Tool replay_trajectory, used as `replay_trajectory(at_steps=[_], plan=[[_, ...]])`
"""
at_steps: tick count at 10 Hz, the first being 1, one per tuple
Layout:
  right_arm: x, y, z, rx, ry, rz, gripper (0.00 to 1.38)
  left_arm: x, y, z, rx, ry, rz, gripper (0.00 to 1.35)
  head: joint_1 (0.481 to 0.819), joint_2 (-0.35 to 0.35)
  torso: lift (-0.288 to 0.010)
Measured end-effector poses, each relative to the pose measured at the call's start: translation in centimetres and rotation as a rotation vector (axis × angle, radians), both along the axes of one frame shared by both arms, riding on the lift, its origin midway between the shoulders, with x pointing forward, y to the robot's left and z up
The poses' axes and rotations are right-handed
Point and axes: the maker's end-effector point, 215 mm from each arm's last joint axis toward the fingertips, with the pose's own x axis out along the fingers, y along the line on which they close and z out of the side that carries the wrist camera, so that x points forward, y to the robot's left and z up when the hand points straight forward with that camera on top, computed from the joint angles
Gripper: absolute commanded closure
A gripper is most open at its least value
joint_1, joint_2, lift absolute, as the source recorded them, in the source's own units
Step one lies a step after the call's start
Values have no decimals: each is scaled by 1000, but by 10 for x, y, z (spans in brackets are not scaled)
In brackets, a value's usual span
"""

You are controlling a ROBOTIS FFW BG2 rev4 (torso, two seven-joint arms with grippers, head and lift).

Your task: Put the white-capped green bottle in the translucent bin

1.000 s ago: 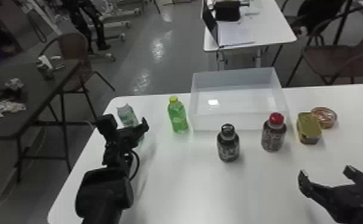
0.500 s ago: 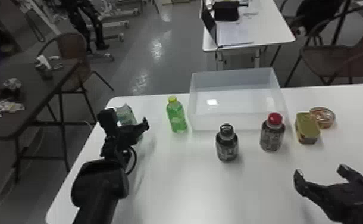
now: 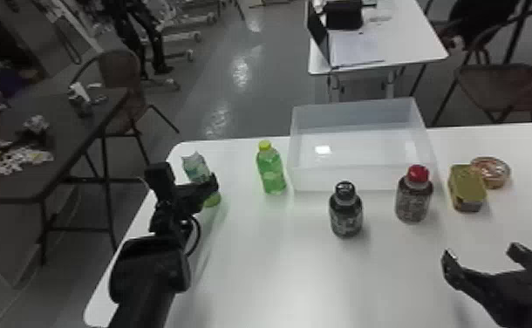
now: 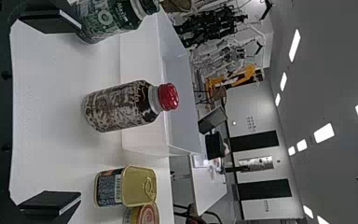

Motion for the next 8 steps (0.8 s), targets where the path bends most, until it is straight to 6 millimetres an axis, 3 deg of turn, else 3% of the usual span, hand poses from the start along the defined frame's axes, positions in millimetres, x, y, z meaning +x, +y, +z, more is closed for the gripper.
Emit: replay_trajectory(at_steps=[1, 2, 4, 7, 8], plan=[[2, 0, 1, 1, -5, 5, 39, 4, -5, -2, -16, -4, -35, 440, 695, 297, -92], [5, 1, 2, 0, -9, 9, 39, 4, -7, -8, -47, -1, -55, 780, 695, 294, -92], [7, -2, 1, -11, -11, 15, 41, 4, -7, -11, -48, -3, -44, 1069, 695, 291, -92], [4, -8, 0, -22, -10, 13, 41, 11, -16, 1, 2, -28, -34, 1069, 695, 278, -92], [3, -12, 1, -24, -12, 9, 42, 19, -28, 16, 33, -57, -47, 1069, 695, 265, -92]])
